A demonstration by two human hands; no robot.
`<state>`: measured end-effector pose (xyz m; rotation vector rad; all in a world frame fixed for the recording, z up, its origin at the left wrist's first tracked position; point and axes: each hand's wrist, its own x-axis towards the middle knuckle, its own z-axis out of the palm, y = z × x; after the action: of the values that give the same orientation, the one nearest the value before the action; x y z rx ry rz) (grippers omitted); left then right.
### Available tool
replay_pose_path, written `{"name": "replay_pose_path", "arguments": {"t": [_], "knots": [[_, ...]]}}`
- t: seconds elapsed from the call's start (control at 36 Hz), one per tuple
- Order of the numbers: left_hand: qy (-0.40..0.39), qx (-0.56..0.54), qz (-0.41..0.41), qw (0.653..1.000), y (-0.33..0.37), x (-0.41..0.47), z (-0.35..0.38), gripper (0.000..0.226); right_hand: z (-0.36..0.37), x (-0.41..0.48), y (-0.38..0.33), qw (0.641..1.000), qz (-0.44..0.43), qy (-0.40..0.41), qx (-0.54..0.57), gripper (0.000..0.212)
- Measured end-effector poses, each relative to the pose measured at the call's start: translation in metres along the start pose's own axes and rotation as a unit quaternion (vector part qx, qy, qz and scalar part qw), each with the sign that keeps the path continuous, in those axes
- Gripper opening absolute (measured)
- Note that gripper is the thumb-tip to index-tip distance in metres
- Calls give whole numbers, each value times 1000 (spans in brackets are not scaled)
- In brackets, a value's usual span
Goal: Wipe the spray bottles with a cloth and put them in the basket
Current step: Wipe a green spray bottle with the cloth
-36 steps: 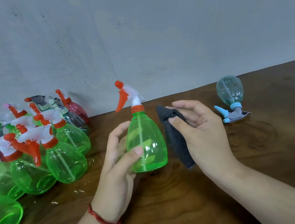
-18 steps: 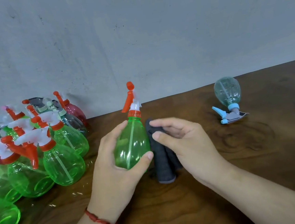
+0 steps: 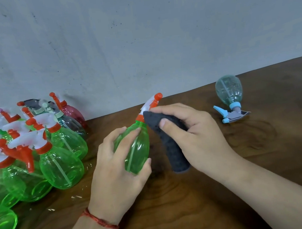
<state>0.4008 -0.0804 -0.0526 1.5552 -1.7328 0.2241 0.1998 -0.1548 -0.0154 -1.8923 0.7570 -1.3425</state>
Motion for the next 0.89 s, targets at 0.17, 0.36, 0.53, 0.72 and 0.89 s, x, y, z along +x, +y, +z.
{"name": "replay_pose_path", "arguments": {"t": [0.17, 0.36, 0.53, 0.72, 0.89], "knots": [[-6, -1, 20, 1000, 5, -1, 1, 76, -2, 1, 8, 998, -17, 59, -7, 36], [-1, -302, -108, 947, 13, -5, -2, 81, 2, 4, 9, 990, 10, 38, 138, 38], [-84, -401, -129, 903, 20, -8, -5, 89, -13, 12, 22, 989, -44, 142, -22, 35], [-122, -370, -104, 915, 24, -11, -2, 84, -7, 12, 18, 961, -155, 7, -228, 41], [-106, -413, -131, 895, 25, -9, -1, 86, -11, 14, 17, 959, -141, 52, -242, 42]]}}
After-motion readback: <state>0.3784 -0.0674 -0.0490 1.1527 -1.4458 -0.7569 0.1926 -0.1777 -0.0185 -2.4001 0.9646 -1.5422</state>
